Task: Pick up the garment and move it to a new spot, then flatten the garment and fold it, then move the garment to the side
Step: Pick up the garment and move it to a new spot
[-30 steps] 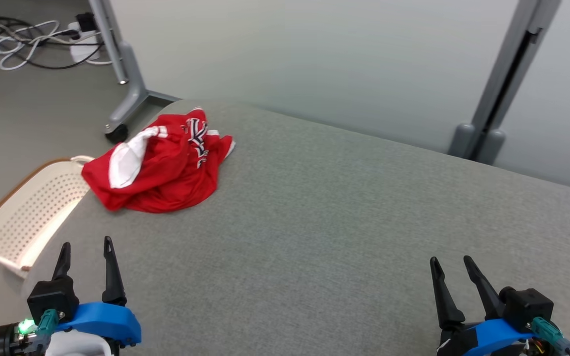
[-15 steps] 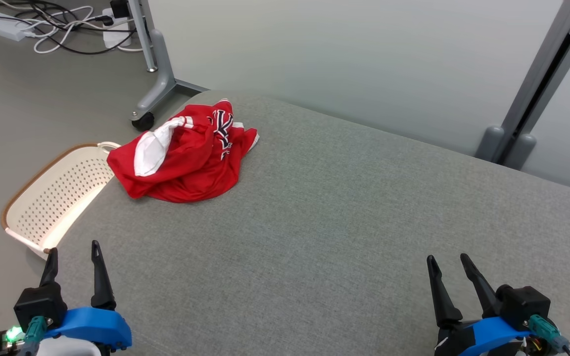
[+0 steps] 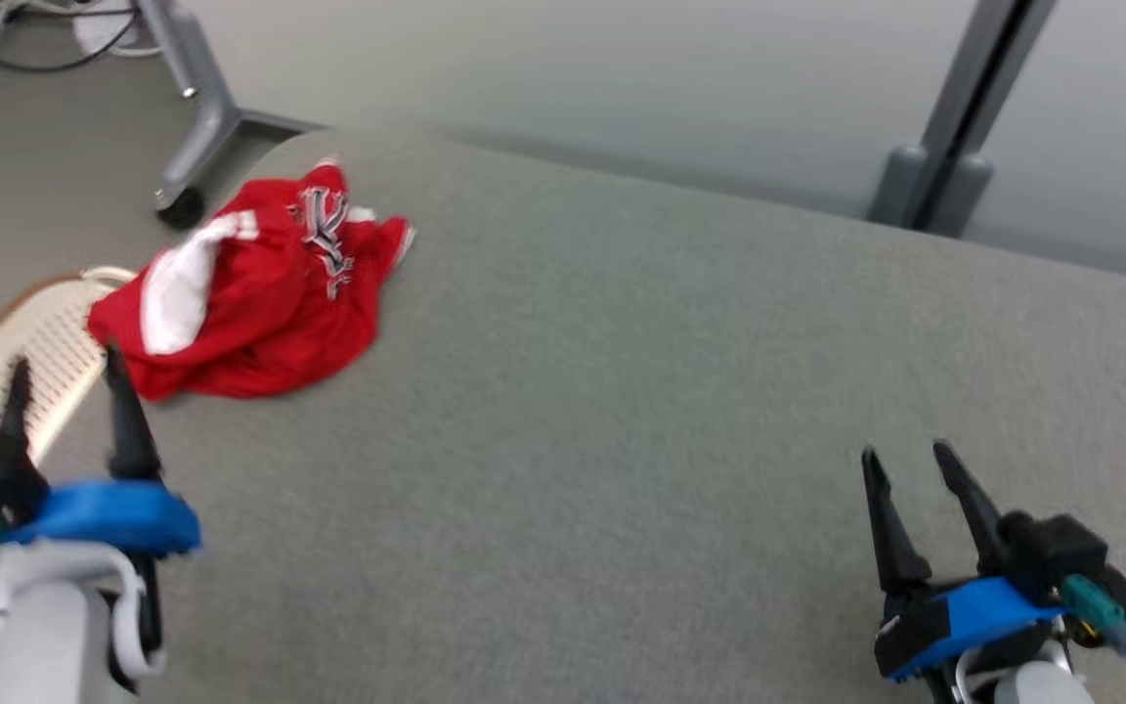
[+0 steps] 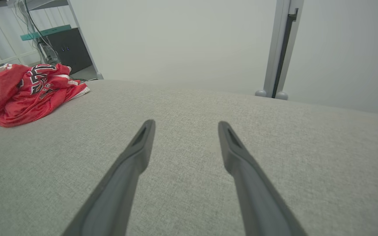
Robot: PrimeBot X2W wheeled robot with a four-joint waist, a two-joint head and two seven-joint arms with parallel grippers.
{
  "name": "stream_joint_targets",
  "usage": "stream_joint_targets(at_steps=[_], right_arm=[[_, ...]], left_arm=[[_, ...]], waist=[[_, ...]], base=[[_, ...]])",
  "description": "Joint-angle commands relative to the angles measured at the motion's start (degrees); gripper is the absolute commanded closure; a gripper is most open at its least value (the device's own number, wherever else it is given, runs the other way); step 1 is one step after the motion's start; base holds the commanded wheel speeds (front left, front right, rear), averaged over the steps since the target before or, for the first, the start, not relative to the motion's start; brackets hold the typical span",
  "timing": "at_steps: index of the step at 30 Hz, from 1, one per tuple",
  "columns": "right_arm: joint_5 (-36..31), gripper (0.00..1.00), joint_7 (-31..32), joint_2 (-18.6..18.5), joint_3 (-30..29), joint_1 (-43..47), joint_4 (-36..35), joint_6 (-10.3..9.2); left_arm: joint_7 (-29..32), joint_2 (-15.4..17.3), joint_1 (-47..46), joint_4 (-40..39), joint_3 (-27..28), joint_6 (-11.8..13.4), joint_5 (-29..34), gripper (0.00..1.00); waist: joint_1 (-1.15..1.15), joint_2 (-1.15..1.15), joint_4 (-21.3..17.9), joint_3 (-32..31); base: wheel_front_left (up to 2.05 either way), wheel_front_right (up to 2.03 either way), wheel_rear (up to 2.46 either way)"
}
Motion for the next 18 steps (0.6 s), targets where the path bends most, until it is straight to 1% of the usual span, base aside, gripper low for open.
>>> stream_joint_targets(at_steps=[1,6,9,11,13,16,18], right_arm=[[-0.94,0.00,0.69,-0.42,-0.38,-1.01,-1.16,0.03],[-3.69,0.00,2.40,-1.24,-1.97,-2.46,-5.64,0.03],[-4.46,0.00,3.36,-1.83,-2.72,-2.90,-8.71,0.03],[-4.77,0.00,3.97,-2.22,-3.21,-2.98,-10.86,0.03],[-4.95,0.00,4.53,-2.68,-3.64,-3.16,-12.65,0.02],[-4.96,0.00,5.52,-3.13,-3.91,-3.21,-14.81,0.02],[-4.79,0.00,6.03,-3.65,-4.07,-3.41,-15.90,0.02]], left_arm=[[-0.37,1.25,-3.22,0.59,0.88,-0.17,-0.50,0.00],[0.02,4.41,-11.04,2.07,3.27,-0.28,-1.61,0.00],[0.45,6.77,-15.42,3.60,4.31,-0.45,-2.00,0.00],[1.32,7.72,-17.62,4.98,4.73,-0.39,-2.22,0.00],[1.97,9.23,-20.59,6.52,5.28,-0.86,-2.54,0.00],[3.58,10.63,-23.06,9.80,5.29,-1.57,-3.05,0.00],[5.62,11.61,-24.60,12.59,4.89,-2.42,-3.37,0.00]], waist=[[0.00,0.00,-1.31,1.24],[0.00,0.00,-5.88,6.00],[0.00,0.00,-8.49,8.87],[0.00,0.00,-9.99,10.48],[0.00,0.00,-11.34,12.07],[0.00,0.00,-12.63,14.08],[0.00,0.00,-13.21,15.40]], base=[[0.00,0.00,0.00],[0.00,0.00,0.00],[0.00,0.00,0.00],[0.00,0.00,0.00],[0.00,0.00,0.00],[0.00,0.00,0.00],[0.00,0.00,0.00]])
